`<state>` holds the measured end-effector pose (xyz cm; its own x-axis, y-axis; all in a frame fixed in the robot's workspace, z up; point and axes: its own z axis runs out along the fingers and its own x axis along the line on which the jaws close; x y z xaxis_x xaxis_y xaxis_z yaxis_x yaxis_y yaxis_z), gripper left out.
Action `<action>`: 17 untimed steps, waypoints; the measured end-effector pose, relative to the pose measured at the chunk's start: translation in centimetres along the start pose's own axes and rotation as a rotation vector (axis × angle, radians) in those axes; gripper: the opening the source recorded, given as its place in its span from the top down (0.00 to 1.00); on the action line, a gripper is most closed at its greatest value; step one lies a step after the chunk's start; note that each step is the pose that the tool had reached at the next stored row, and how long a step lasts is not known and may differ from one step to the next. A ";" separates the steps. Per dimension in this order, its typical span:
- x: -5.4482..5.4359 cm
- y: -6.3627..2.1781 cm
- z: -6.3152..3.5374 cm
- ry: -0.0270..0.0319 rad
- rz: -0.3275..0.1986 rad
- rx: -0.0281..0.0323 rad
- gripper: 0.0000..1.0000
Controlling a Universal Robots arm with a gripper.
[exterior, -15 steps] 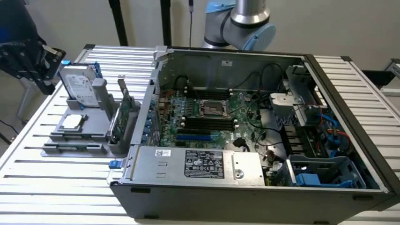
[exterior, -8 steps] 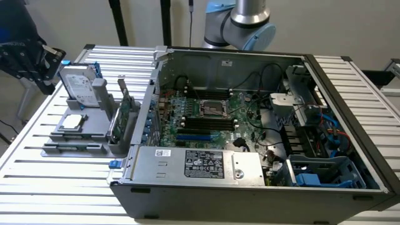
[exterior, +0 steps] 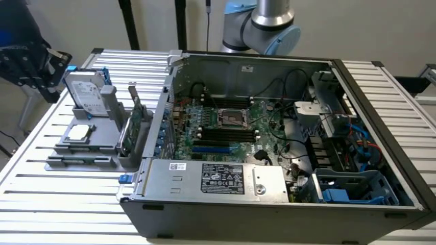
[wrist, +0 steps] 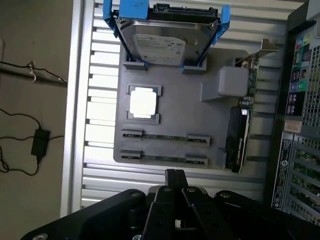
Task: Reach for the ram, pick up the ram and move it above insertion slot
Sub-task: 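Pick up the ram and move it above insertion slot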
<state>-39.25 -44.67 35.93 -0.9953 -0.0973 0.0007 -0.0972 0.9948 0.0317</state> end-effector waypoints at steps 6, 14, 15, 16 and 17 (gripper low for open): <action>0.0 0.00 0.00 0.0035 -0.110 0.0000 0.89; 0.0 0.00 0.00 0.0081 -0.256 0.0001 0.89; 0.0 0.00 0.01 0.0086 -0.274 0.0001 0.89; 0.0 0.00 0.00 0.0092 -0.291 0.0002 0.89; 0.0 0.00 0.01 0.0098 -0.310 0.0001 0.89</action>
<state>-39.24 -44.67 35.93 -0.9183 -0.3960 0.0006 -0.3957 0.9178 0.0318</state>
